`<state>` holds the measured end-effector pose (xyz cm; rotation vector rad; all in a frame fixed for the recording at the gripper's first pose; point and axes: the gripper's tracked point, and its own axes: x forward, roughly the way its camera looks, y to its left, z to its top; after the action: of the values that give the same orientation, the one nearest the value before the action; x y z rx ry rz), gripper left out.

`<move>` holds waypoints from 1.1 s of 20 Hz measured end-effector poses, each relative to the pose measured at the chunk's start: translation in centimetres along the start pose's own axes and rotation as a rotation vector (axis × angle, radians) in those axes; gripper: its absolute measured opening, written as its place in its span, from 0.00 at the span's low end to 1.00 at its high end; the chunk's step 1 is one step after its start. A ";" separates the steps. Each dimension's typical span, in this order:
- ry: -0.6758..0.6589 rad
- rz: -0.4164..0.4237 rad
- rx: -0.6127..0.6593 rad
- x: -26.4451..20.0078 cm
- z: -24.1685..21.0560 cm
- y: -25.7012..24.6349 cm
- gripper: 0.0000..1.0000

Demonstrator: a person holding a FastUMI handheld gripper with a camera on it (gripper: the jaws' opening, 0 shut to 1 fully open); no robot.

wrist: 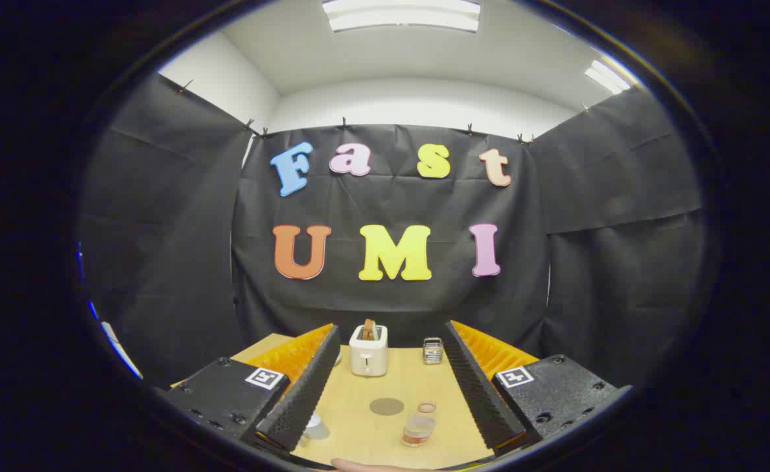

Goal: Take the bottle from table, then pour the juice into the cup, finally place the bottle on the coaster

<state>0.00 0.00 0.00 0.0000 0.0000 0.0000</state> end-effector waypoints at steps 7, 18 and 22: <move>0.014 -0.007 0.012 0.7 -1.4 -1.0 1.00; -0.011 -0.014 0.015 1.1 -2.6 -1.6 1.00; -0.004 -0.018 0.010 1.6 -4.1 -1.8 1.00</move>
<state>1.62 -1.80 -4.08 0.0095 -0.0045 -0.0183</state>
